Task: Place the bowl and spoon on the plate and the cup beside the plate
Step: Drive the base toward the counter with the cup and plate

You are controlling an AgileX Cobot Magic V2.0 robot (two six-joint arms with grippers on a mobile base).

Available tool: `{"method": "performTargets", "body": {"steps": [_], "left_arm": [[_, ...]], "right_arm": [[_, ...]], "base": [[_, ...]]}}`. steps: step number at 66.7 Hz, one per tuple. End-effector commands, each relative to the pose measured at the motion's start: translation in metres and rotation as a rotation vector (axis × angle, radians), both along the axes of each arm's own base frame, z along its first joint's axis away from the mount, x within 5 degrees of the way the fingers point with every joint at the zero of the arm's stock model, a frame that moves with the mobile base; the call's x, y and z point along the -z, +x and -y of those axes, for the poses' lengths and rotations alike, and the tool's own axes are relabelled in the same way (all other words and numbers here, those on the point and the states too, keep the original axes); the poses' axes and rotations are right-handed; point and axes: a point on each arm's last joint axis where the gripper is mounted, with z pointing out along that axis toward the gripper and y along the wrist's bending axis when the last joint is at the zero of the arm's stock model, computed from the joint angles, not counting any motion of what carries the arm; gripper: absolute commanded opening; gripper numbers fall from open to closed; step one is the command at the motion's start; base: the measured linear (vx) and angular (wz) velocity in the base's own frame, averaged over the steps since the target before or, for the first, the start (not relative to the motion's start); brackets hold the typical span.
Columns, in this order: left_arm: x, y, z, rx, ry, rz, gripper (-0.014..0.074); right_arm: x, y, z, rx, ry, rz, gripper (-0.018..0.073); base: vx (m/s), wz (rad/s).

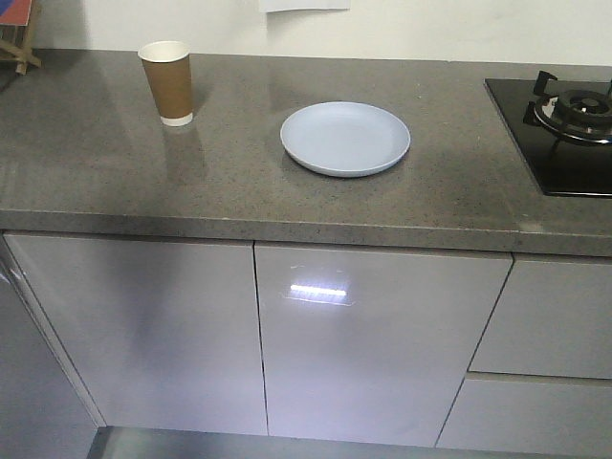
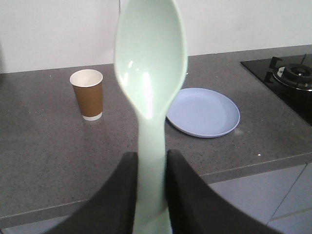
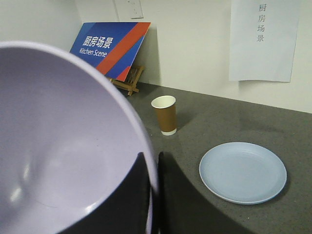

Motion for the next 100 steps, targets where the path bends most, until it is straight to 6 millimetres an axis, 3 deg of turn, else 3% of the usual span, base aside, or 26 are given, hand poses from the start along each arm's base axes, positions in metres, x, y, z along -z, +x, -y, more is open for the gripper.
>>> {"method": "performTargets", "body": {"steps": [1,100], "left_arm": [[-0.0145,-0.0049,0.0006,-0.001,-0.033,0.091,-0.0006],[-0.0145,-0.0049,0.0006,-0.001,-0.033,0.091,-0.0006]], "right_arm": [[-0.0124,-0.012,-0.0077,-0.038,0.019,0.06,-0.0006],[-0.0124,-0.012,-0.0077,-0.038,0.019,0.06,-0.0006]], "base": [[0.07,-0.03],[0.05,-0.01]]}}
